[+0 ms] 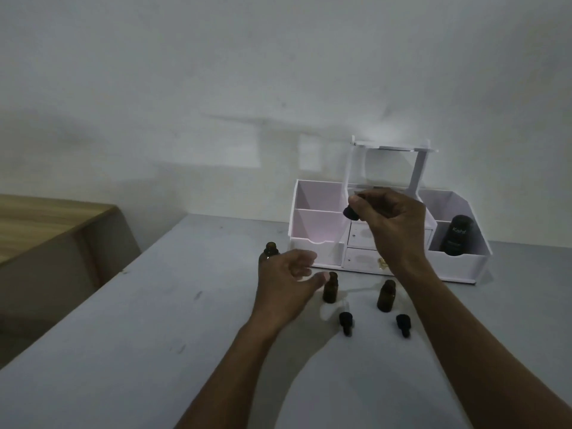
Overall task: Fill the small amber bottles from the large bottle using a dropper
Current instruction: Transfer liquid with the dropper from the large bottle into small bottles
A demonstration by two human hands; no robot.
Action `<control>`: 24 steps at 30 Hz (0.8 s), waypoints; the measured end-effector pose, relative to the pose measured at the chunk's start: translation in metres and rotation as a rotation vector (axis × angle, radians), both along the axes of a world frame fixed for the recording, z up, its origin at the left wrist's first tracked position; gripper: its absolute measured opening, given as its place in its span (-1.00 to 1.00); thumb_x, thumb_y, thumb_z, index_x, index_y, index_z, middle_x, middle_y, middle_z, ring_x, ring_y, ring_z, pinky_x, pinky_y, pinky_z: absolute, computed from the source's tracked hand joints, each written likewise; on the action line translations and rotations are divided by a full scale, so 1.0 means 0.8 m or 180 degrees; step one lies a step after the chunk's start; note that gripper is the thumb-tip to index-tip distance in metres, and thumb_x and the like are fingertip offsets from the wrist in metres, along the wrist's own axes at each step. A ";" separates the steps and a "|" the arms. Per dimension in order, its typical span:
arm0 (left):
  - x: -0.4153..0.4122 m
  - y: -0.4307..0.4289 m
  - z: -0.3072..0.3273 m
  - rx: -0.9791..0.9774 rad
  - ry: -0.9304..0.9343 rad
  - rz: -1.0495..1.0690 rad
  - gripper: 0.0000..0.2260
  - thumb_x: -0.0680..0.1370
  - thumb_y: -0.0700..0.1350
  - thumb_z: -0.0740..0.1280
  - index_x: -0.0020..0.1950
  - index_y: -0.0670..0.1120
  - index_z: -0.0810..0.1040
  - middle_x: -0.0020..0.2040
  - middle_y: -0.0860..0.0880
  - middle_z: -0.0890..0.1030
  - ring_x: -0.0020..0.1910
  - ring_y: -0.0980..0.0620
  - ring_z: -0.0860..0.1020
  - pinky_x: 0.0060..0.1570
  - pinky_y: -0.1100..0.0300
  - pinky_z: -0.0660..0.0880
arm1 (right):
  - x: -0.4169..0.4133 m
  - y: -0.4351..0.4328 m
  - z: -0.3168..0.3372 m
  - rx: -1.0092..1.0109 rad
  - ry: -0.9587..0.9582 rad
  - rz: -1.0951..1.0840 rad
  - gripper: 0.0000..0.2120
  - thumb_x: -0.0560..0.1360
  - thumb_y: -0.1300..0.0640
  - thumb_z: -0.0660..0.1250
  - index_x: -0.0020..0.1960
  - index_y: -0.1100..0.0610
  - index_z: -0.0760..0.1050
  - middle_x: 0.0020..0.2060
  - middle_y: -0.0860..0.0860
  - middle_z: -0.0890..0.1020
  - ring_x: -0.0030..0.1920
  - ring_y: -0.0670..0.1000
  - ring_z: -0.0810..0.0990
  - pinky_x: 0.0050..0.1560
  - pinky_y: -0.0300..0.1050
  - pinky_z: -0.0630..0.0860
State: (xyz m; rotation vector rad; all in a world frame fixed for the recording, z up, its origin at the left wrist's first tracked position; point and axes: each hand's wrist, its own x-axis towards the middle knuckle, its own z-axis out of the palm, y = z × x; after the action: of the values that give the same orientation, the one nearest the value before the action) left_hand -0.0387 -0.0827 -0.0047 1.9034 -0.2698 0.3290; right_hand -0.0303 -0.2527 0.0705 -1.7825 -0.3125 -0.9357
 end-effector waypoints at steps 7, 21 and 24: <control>0.007 0.088 0.032 -0.0735 -0.0415 0.0610 -0.77 0.40 -0.06 0.53 0.04 -0.01 0.67 -0.08 0.12 0.68 -0.10 0.24 0.63 -0.10 0.37 0.52 | -0.011 0.039 0.028 0.0248 -0.0180 0.0311 -0.95 0.49 0.17 0.44 -0.05 0.13 0.65 -0.25 -0.01 0.71 -0.23 -0.09 0.72 -0.12 -0.28 0.61; 0.043 0.100 -0.033 -0.0734 0.0558 -0.0339 -0.56 0.27 -0.33 0.58 0.07 0.00 0.63 -0.07 0.09 0.69 -0.15 0.26 0.65 -0.22 0.43 0.50 | 0.023 0.094 0.010 0.0259 0.0041 0.0334 -0.93 0.50 0.10 0.44 -0.03 0.06 0.64 -0.24 -0.14 0.70 -0.20 -0.18 0.70 -0.09 -0.33 0.61; 0.044 0.101 -0.034 -0.0623 0.0590 -0.0314 -0.56 0.29 -0.29 0.58 0.08 0.04 0.62 -0.04 0.09 0.69 -0.14 0.27 0.65 -0.20 0.41 0.52 | 0.028 0.097 0.004 0.0162 0.0099 0.0338 -0.93 0.49 0.08 0.44 -0.03 0.02 0.63 -0.23 -0.17 0.69 -0.19 -0.21 0.69 -0.08 -0.36 0.59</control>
State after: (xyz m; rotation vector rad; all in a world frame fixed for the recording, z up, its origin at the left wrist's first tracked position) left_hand -0.0036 -0.0019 -0.0322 1.7077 -0.1990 0.1073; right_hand -0.0079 -0.1754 0.0738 -1.7153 -0.3571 -0.8331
